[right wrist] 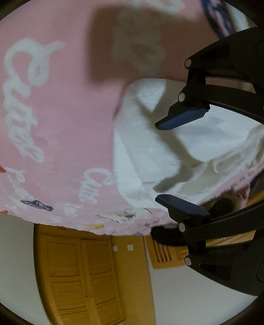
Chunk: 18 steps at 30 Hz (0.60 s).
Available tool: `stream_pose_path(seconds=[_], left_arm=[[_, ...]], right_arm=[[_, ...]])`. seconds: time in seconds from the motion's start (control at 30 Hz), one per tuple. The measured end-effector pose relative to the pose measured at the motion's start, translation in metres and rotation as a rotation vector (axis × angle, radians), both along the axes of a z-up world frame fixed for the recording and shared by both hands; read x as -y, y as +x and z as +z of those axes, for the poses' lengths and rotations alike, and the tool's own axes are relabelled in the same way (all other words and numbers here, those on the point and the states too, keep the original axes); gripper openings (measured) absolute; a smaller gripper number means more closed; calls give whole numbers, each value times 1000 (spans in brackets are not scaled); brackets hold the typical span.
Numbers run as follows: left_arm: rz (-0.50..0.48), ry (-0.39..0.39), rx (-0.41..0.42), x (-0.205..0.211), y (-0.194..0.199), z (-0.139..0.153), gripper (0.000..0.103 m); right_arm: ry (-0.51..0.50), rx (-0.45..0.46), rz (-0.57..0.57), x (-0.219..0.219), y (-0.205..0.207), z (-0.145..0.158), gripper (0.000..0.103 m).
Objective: Fold large clothes
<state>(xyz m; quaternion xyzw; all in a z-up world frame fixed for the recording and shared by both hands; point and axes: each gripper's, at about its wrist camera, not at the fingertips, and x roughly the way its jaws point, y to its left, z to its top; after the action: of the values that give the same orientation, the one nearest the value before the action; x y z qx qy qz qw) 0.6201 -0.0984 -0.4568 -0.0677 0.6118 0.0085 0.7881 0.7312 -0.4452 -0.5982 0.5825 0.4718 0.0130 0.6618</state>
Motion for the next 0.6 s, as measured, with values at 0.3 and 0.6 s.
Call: stream_pose_path(seconds=[0.3, 0.6], left_arm=[[24, -62, -14, -12, -12, -14, 47], [119, -335, -110, -13, -30, -46, 47]], right_arm=[[-175, 244, 269, -35, 10, 66, 12], [-138, 582, 497, -111, -89, 173, 12]])
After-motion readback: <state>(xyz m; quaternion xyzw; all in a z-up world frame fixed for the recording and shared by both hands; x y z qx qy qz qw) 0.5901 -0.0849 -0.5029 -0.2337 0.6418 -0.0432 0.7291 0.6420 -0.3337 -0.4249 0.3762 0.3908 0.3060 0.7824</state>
